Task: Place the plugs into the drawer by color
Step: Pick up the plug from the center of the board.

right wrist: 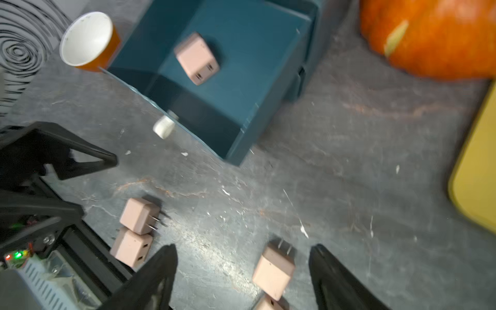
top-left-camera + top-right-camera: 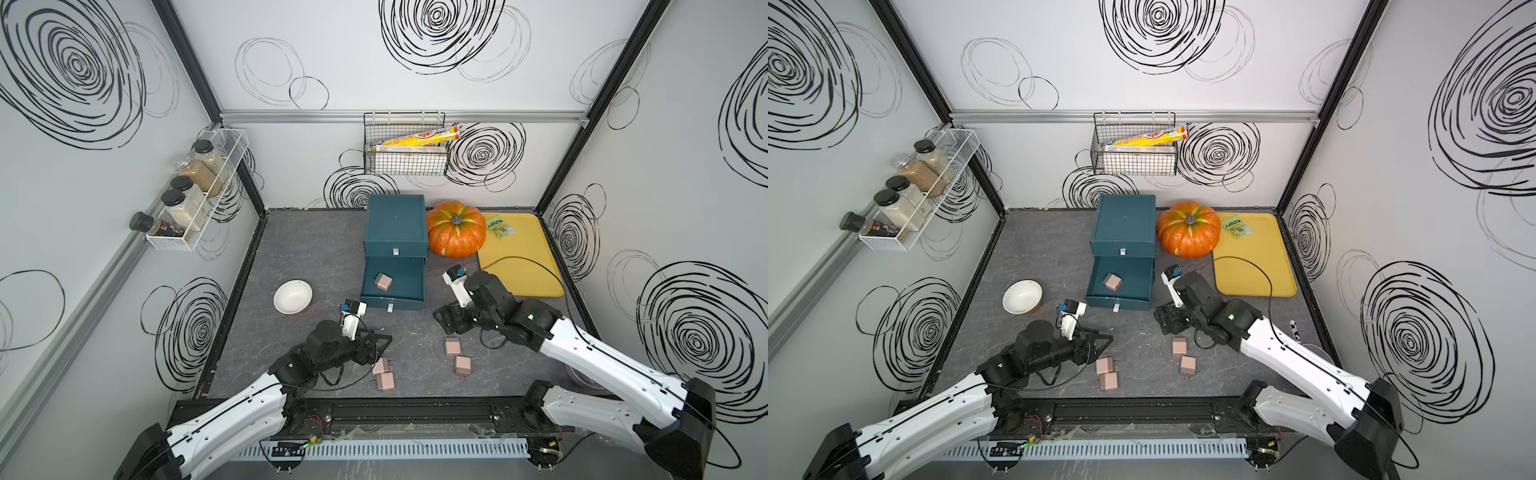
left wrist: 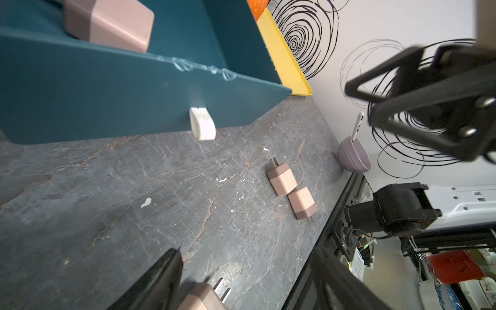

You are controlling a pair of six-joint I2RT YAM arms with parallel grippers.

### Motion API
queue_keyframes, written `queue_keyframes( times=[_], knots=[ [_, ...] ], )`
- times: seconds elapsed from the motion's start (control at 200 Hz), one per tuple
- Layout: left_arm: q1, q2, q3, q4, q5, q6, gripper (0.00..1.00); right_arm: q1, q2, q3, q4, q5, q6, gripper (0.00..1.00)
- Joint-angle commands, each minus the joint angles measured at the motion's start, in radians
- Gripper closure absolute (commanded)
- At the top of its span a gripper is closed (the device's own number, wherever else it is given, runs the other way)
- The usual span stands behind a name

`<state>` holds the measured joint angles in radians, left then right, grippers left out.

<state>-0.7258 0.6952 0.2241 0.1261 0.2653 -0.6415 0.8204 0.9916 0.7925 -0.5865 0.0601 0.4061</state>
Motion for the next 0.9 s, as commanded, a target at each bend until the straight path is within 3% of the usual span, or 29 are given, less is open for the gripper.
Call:
queue_keyframes(
  times=[0.0, 0.37, 0.586, 0.656, 0.791, 0.896],
  knots=[
    [-0.003, 0.024, 0.013, 0.082, 0.049, 0.031, 0.17, -0.004, -0.005, -0.140, 0.039, 0.052, 0.189, 0.15],
    [-0.004, -0.047, -0.018, 0.010, 0.015, 0.037, 0.14, -0.004, 0.168, -0.246, 0.187, -0.019, 0.214, 0.16],
    [-0.004, -0.098, -0.035, -0.005, -0.016, 0.013, 0.13, 0.015, 0.225, -0.284, 0.230, -0.058, 0.258, 0.38],
    [-0.003, -0.111, -0.040, -0.015, -0.039, 0.005, 0.13, 0.032, 0.238, -0.300, 0.209, -0.018, 0.284, 0.40],
    [-0.004, -0.122, -0.041, -0.015, -0.044, 0.004, 0.12, 0.033, 0.235, -0.352, 0.295, -0.058, 0.270, 0.44],
    [-0.003, -0.117, -0.040, -0.017, -0.044, 0.005, 0.12, 0.034, 0.239, -0.333, 0.299, -0.042, 0.237, 0.57]
  ],
)
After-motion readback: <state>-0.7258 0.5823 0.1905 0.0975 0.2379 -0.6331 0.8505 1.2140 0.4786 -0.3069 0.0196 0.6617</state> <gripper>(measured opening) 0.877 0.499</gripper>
